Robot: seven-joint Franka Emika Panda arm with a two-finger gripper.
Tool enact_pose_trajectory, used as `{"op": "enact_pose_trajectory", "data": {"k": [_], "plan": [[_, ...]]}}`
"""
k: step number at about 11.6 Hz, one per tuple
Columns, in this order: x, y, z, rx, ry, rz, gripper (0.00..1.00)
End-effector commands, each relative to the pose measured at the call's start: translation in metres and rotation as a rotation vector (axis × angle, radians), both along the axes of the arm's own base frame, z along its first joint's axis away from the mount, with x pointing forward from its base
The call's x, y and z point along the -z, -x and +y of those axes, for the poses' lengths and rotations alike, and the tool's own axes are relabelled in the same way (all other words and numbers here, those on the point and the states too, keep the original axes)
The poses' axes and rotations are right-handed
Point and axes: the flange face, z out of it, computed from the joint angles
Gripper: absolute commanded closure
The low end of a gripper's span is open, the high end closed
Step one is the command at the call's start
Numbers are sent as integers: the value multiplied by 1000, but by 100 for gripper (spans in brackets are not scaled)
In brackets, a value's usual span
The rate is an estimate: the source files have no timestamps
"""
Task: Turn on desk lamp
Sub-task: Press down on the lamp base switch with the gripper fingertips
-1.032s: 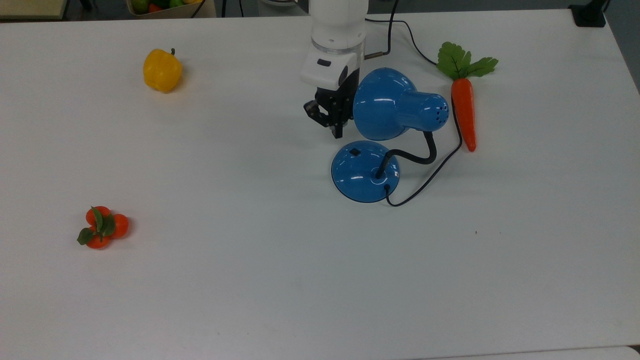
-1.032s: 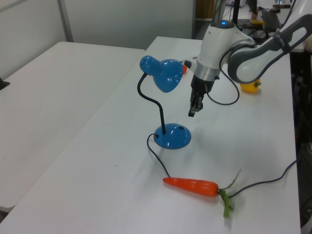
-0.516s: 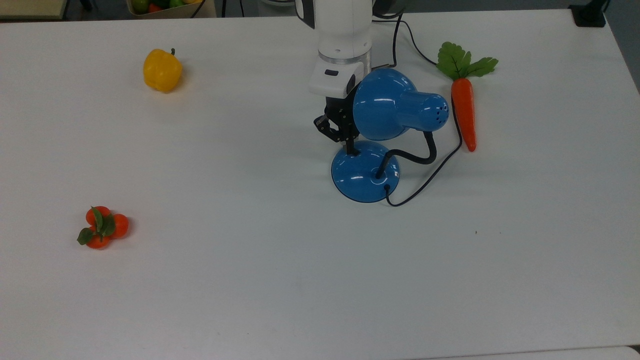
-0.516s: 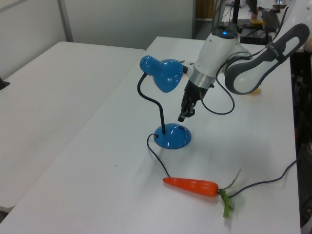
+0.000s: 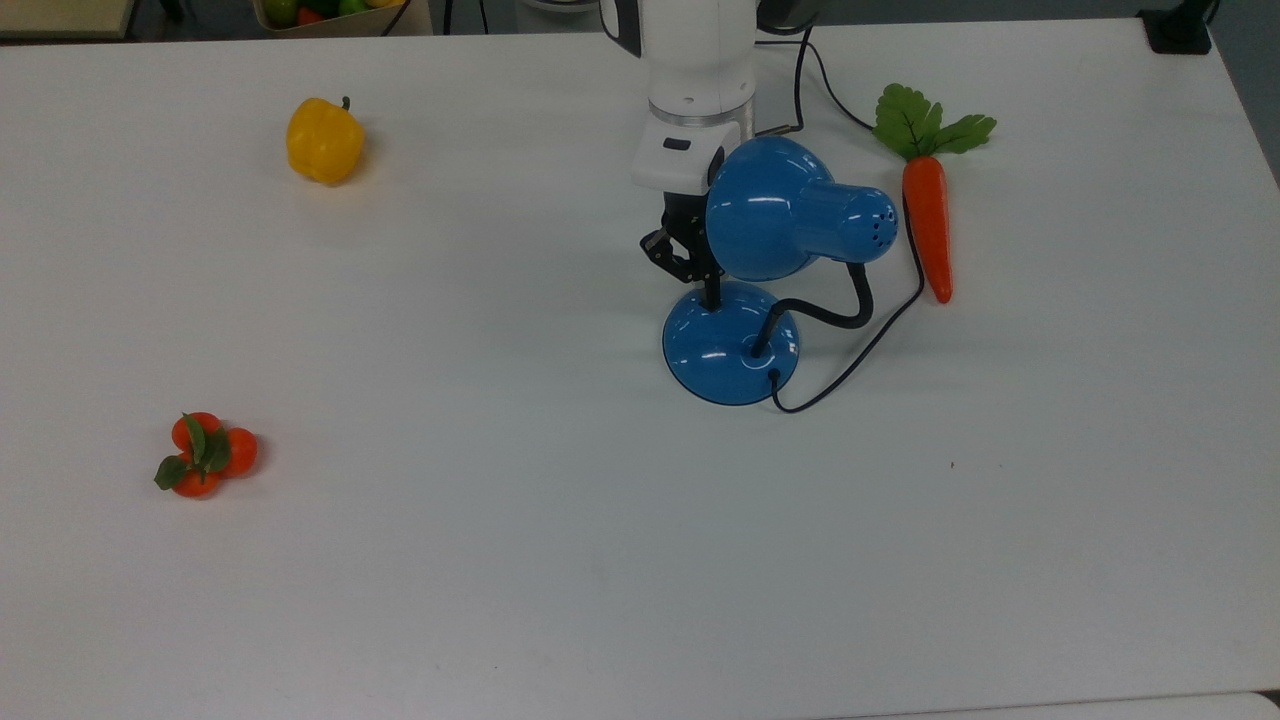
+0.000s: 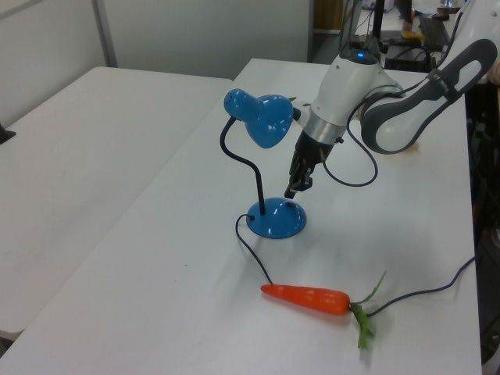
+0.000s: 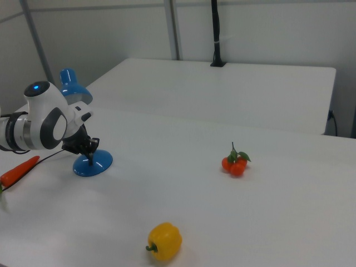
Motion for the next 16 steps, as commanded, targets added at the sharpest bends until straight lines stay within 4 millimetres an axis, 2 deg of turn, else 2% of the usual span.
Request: {"op": "enact_pose_trajectory", "data": {"k": [1,16], "plan": [[5,1,4,-12,-8,-3,100],[25,-4,13,-35,-8,17,100]]}}
